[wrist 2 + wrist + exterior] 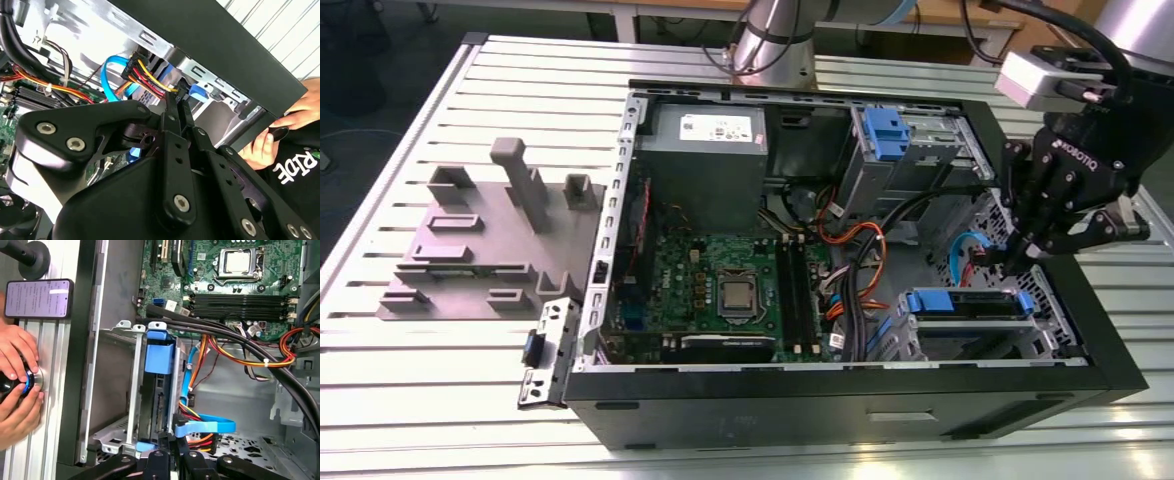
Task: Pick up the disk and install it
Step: 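Insert the first disk wire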
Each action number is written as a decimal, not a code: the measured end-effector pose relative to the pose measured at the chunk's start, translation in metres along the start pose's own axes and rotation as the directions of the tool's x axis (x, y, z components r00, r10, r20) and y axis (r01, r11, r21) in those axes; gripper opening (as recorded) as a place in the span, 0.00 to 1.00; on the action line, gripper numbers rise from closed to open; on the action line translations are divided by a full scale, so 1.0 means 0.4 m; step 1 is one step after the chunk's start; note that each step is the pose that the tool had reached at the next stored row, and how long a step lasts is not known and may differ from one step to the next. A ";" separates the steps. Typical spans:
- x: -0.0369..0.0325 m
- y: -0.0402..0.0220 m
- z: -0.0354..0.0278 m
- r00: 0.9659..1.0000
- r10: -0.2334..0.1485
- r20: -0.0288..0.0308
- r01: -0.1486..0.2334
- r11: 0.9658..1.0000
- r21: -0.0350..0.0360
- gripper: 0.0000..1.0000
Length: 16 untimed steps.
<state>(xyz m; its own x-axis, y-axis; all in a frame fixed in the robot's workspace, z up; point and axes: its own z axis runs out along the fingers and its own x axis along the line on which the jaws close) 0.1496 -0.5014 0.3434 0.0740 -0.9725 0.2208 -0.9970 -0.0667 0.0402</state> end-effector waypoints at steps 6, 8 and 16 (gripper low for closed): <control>0.013 0.015 0.005 0.999 0.001 0.042 -0.001 1.000 0.013 0.17; 0.020 0.017 0.007 0.999 0.001 0.047 -0.002 1.000 0.017 0.17; 0.047 0.036 0.018 0.997 0.003 0.074 -0.005 0.999 0.032 0.17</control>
<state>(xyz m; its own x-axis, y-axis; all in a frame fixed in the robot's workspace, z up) 0.1363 -0.5224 0.3412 0.0692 -0.9865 0.1481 -0.9976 -0.0689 0.0074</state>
